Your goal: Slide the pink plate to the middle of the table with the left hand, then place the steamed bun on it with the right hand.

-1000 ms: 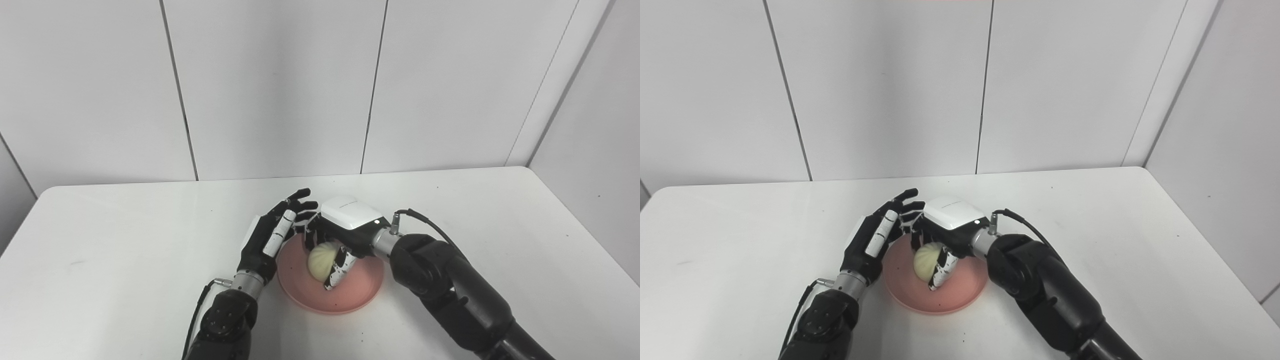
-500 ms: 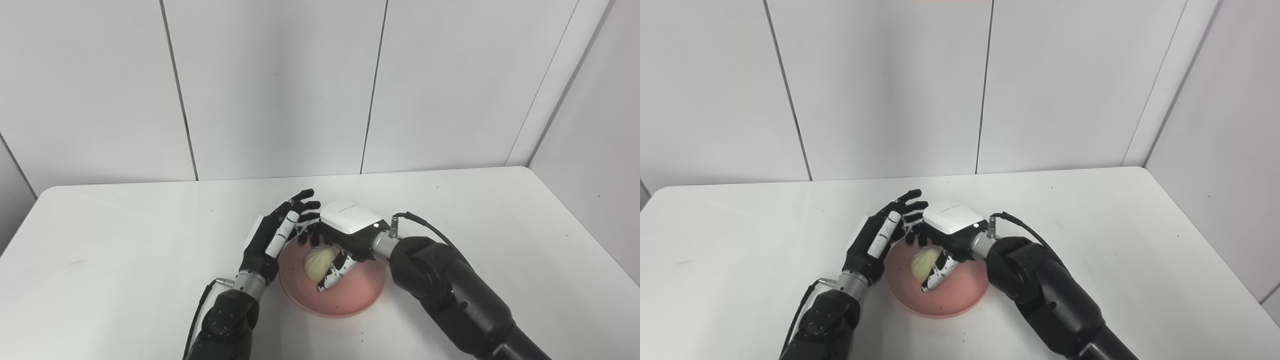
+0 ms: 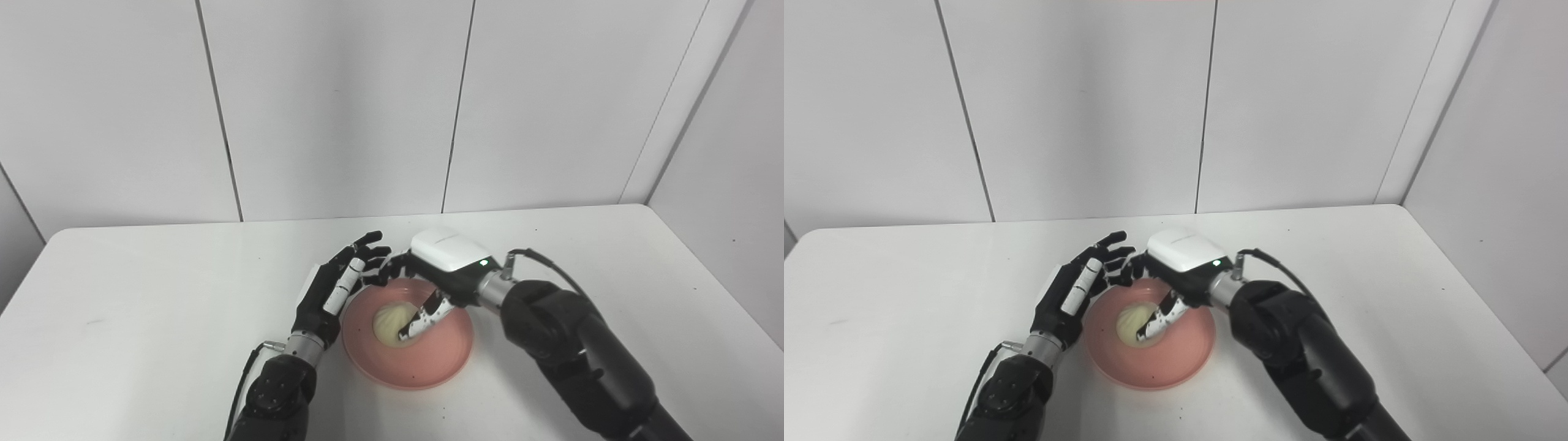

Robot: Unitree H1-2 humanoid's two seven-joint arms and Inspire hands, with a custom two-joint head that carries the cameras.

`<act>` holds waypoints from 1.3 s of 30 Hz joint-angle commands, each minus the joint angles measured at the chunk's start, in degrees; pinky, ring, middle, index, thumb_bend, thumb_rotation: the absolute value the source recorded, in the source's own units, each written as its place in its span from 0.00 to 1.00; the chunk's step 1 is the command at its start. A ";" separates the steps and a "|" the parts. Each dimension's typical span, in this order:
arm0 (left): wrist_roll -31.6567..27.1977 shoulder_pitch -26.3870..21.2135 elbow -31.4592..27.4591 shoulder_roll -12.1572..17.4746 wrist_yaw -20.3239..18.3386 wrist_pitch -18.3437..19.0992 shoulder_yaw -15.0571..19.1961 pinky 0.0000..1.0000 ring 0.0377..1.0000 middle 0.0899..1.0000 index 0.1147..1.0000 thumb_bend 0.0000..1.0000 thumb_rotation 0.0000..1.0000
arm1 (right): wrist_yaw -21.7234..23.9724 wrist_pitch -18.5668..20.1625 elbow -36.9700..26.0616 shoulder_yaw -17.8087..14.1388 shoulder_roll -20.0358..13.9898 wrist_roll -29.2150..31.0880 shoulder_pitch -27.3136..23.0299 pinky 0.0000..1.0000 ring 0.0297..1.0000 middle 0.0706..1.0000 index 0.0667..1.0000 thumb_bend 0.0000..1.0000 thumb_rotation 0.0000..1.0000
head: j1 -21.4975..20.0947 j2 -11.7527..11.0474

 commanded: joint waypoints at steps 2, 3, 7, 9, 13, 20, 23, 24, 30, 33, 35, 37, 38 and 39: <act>-0.55 1.84 0.50 0.29 -0.08 -0.97 0.22 0.63 0.75 0.74 0.76 0.76 0.79 | -3.30 0.81 -4.63 -3.91 -0.60 1.40 1.39 0.61 0.63 0.67 0.65 0.99 0.32 | 0.18 0.07; -0.52 1.95 0.34 0.33 0.00 -1.31 0.29 0.63 0.74 0.73 0.76 0.75 0.79 | -4.13 0.62 -5.31 -4.80 -0.45 1.80 2.16 0.56 0.61 0.66 0.65 0.98 0.31 | 0.18 0.07; 1.40 3.73 -2.02 0.21 3.98 -4.78 0.93 0.65 0.74 0.72 0.80 0.77 0.79 | -14.04 -4.64 -3.86 -10.70 2.28 8.79 6.96 0.51 0.58 0.64 0.65 0.89 0.28 | 0.33 0.20; 2.48 4.76 -3.72 0.13 6.10 -5.31 1.14 0.67 0.75 0.72 0.80 0.78 0.80 | -20.30 -8.97 -0.52 -13.64 4.72 13.42 8.95 0.53 0.59 0.64 0.65 0.87 0.29 | 0.52 0.32; 2.95 6.56 -7.19 0.16 8.35 -5.42 1.51 0.74 0.79 0.76 0.81 0.74 0.81 | -31.28 -16.44 6.83 -18.17 10.55 20.40 11.37 0.55 0.61 0.65 0.64 0.82 0.30 | 1.00 0.80; 4.48 9.86 -13.11 0.83 13.02 -5.45 1.82 0.83 0.87 0.90 0.96 0.71 0.78 | -41.34 -22.11 16.89 -20.04 19.12 25.91 15.41 0.50 0.59 0.66 0.65 0.64 0.55 | -1.81 3.20; 4.31 10.57 -14.39 2.45 11.08 -4.71 0.80 0.91 0.94 0.97 0.99 0.66 0.81 | -42.12 -22.14 18.52 -19.45 22.05 28.29 16.86 0.54 0.63 0.70 0.71 0.65 0.71 | -4.88 3.94; 4.23 10.68 -15.07 3.41 9.52 -3.04 0.04 0.96 0.97 0.99 1.00 0.65 0.86 | -42.02 -21.99 19.29 -19.93 23.42 30.98 17.07 0.57 0.66 0.71 0.73 0.65 0.74 | -5.11 4.00; 1.22 11.10 -19.68 6.38 4.04 6.73 -1.05 1.00 1.00 1.00 0.99 0.73 0.88 | -41.29 -18.73 22.07 -23.80 29.16 44.22 16.54 0.70 0.77 0.80 0.81 0.67 0.87 | -8.12 5.15; 0.84 11.39 -21.24 6.58 3.37 9.11 -0.96 1.00 1.00 0.99 0.99 0.75 0.86 | -42.28 -16.62 22.27 -25.28 30.60 47.22 16.20 0.76 0.81 0.84 0.86 0.75 0.94 | -8.76 5.58; 0.63 11.60 -22.09 6.50 3.16 10.34 -0.85 1.00 1.00 0.98 0.99 0.75 0.85 | -42.81 -15.95 21.90 -25.46 31.10 47.53 16.29 0.77 0.82 0.85 0.87 0.78 0.97 | -9.16 5.88; 0.46 11.78 -22.77 6.45 3.02 11.35 -0.85 1.00 1.00 0.99 0.98 0.75 0.84 | -43.15 -15.48 21.51 -25.12 31.27 47.30 16.52 0.77 0.82 0.86 0.87 0.78 0.97 | -9.04 6.05; 0.50 11.85 -23.01 6.40 3.03 11.63 -0.91 1.00 1.00 0.99 0.99 0.76 0.84 | -43.21 -15.14 21.24 -24.84 31.28 47.11 16.68 0.78 0.83 0.86 0.86 0.78 0.97 | -8.87 6.15; 0.56 11.90 -23.17 6.30 3.07 11.83 -0.96 1.00 1.00 0.99 0.99 0.77 0.85 | -43.23 -14.84 21.00 -24.56 31.24 46.97 16.86 0.78 0.83 0.86 0.86 0.78 0.97 | -8.73 6.23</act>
